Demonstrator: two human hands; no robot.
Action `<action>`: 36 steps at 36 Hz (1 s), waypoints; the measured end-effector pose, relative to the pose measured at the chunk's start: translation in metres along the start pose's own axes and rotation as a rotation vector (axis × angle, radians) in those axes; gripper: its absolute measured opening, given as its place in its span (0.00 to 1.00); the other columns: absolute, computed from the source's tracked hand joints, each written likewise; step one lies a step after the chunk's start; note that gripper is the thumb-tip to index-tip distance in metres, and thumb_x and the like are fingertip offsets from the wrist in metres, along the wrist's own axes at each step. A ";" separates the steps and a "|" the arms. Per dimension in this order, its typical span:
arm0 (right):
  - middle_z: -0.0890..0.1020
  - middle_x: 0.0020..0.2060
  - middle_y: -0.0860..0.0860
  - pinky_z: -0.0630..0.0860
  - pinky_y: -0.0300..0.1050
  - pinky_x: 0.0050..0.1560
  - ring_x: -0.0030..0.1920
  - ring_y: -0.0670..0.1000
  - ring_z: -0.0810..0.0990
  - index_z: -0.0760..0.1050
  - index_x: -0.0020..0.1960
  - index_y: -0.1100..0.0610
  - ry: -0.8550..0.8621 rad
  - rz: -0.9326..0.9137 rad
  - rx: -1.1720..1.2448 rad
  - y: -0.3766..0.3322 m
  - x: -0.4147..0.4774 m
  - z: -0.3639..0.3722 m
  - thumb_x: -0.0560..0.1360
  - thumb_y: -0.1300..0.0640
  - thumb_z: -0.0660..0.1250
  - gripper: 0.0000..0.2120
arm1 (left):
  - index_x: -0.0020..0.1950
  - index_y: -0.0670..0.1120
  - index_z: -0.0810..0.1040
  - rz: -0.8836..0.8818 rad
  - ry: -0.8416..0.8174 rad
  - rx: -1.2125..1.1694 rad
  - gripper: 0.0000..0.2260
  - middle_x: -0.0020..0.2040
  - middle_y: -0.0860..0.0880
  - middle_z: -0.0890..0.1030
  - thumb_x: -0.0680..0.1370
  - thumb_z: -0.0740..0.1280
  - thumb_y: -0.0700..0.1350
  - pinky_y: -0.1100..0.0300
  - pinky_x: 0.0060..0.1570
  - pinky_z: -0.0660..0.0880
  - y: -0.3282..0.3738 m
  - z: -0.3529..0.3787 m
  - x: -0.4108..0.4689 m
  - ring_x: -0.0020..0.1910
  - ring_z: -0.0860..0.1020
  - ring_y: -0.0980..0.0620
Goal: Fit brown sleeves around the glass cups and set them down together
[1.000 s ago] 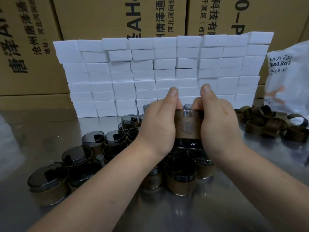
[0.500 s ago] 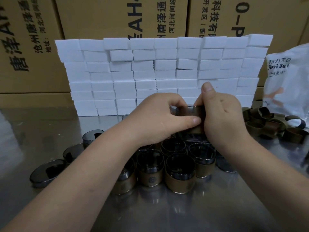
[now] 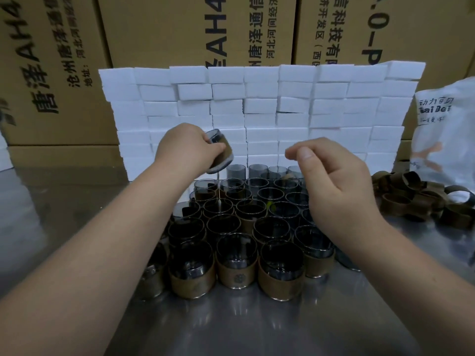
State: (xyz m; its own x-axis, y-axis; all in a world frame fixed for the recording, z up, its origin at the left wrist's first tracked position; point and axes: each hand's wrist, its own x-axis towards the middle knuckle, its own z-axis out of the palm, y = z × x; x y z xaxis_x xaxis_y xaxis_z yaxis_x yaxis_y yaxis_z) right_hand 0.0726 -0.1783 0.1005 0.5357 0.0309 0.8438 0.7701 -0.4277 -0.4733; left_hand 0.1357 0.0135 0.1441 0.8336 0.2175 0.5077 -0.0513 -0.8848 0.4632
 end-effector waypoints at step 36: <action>0.79 0.39 0.51 0.76 0.53 0.39 0.38 0.50 0.78 0.72 0.47 0.50 -0.091 0.021 -0.107 0.005 -0.004 0.008 0.72 0.44 0.54 0.14 | 0.30 0.42 0.62 -0.034 -0.541 0.411 0.20 0.30 0.47 0.63 0.80 0.59 0.47 0.59 0.29 0.59 -0.109 0.067 0.053 0.29 0.62 0.51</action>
State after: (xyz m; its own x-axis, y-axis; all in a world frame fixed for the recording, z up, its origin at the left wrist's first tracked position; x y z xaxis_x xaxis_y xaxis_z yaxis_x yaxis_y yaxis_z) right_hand 0.0773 -0.1732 0.0930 0.5846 0.1008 0.8050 0.7196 -0.5228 -0.4571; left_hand 0.2225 0.0940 0.0719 0.9943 0.1058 0.0134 0.1038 -0.9891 0.1048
